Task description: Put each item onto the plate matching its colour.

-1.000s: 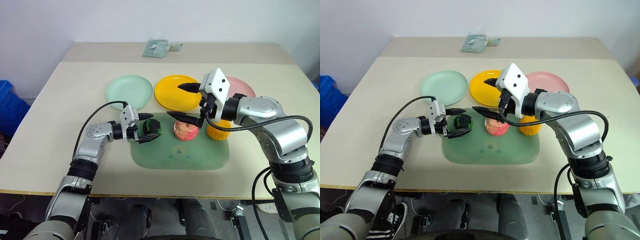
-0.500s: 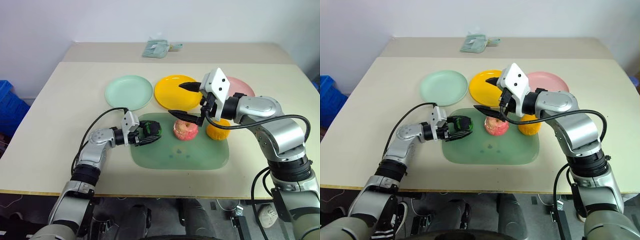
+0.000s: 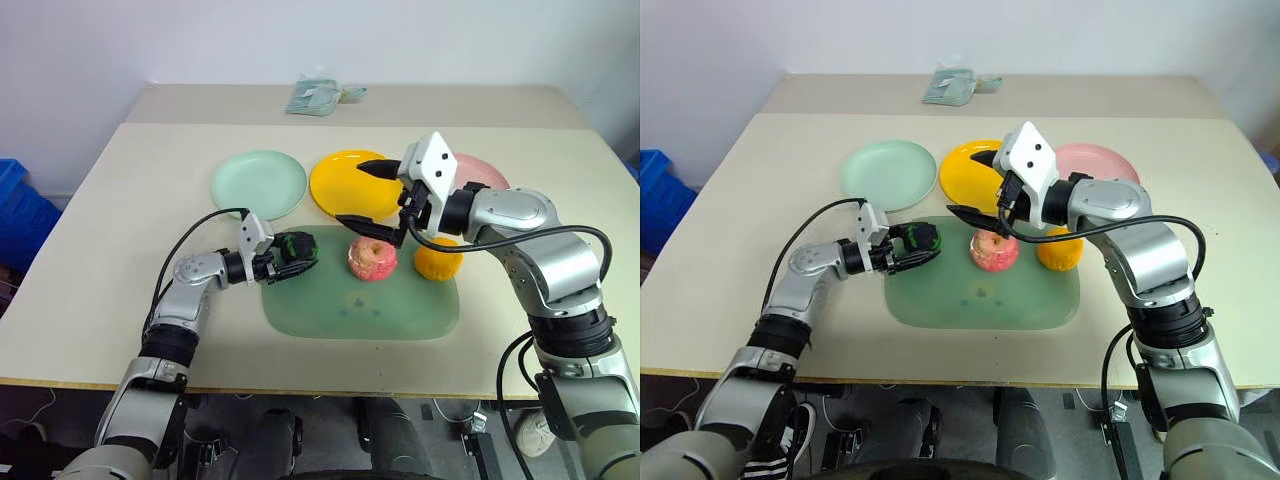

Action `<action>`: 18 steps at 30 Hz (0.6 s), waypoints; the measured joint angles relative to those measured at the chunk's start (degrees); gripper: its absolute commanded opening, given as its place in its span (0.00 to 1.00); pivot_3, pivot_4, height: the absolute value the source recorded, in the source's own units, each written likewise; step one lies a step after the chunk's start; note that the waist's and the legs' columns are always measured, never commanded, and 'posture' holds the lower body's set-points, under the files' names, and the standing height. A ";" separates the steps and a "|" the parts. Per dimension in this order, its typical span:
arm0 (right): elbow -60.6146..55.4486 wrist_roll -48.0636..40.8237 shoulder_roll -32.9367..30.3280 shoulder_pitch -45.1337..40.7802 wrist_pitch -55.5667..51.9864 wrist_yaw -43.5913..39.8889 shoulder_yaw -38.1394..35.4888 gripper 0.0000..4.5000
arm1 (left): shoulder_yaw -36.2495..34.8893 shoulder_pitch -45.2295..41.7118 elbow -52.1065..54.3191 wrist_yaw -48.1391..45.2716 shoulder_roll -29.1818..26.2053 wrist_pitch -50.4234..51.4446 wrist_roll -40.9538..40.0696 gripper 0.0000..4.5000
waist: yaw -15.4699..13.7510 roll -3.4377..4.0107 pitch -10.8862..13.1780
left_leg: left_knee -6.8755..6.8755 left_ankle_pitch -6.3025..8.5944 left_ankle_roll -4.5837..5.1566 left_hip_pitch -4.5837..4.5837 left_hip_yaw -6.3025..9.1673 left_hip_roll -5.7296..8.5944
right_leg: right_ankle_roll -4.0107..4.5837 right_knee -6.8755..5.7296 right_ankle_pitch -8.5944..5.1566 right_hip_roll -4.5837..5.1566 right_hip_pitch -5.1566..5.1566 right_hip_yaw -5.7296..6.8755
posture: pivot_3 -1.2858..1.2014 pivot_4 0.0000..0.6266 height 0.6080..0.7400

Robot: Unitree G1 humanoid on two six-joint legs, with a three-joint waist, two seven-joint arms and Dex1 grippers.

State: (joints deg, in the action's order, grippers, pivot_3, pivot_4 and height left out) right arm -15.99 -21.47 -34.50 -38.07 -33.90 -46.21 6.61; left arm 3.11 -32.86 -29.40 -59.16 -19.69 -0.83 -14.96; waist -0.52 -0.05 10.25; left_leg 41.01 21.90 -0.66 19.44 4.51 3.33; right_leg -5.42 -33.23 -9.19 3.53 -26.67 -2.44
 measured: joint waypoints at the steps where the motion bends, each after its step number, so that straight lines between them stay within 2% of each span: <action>1: 0.11 0.04 0.66 0.00 0.00 0.31 0.00 1.00 | -1.72 -1.67 -1.06 1.55 0.33 1.81 -1.10 0.71 | 0.01 0.00 0.00 | 0.00 0.00 0.00 0.00 0.01 0.00 | 0.00 -0.01 0.00 0.00 0.00 0.00 | 0.52 0.24 1.00; 6: 0.45 -0.17 4.16 0.05 -0.45 1.76 0.01 1.00 | -10.87 -12.87 -7.51 13.16 1.69 4.02 -4.61 0.71 | 0.03 0.00 0.00 | -0.02 -0.01 -0.02 0.01 0.03 0.01 | 0.00 -0.04 0.00 -0.01 -0.02 0.01 | 0.52 0.24 1.00; 14: 0.37 -0.12 4.15 0.13 -0.68 0.53 0.00 1.00 | -15.67 -23.91 -31.38 28.80 -0.80 -7.27 0.01 0.71 | 0.29 0.00 0.00 | -0.07 -0.01 -0.03 0.03 0.03 0.16 | -0.01 -0.04 0.00 0.00 -0.04 0.02 | 0.52 0.24 1.00; 17: 0.37 -0.07 4.12 0.13 -0.68 0.35 0.00 1.00 | -16.05 -24.58 -35.58 30.30 -0.77 -9.61 0.76 0.89 | 0.30 0.00 0.00 | -0.07 -0.01 -0.03 0.06 0.03 0.16 | -0.01 -0.04 0.00 0.01 -0.04 0.02 | 0.52 0.24 1.00; 18: 0.36 -0.06 4.12 0.13 -0.67 0.34 0.00 1.00 | -16.09 -24.78 -36.07 30.43 -0.76 -10.06 0.82 0.98 | 0.26 0.00 0.00 | -0.07 -0.01 -0.03 0.06 0.04 0.16 | -0.01 -0.04 0.01 0.01 -0.04 0.03 | 0.52 0.24 1.00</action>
State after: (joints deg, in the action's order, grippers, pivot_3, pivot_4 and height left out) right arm -15.63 -21.53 -30.39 -37.94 -34.58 -45.87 6.61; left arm -12.98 -57.64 -65.47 -28.72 -20.44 -10.89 -14.14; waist -0.27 -0.05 10.25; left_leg 40.94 21.89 -0.69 19.50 4.55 3.49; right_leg -5.43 -33.27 -9.18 3.54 -26.71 -2.41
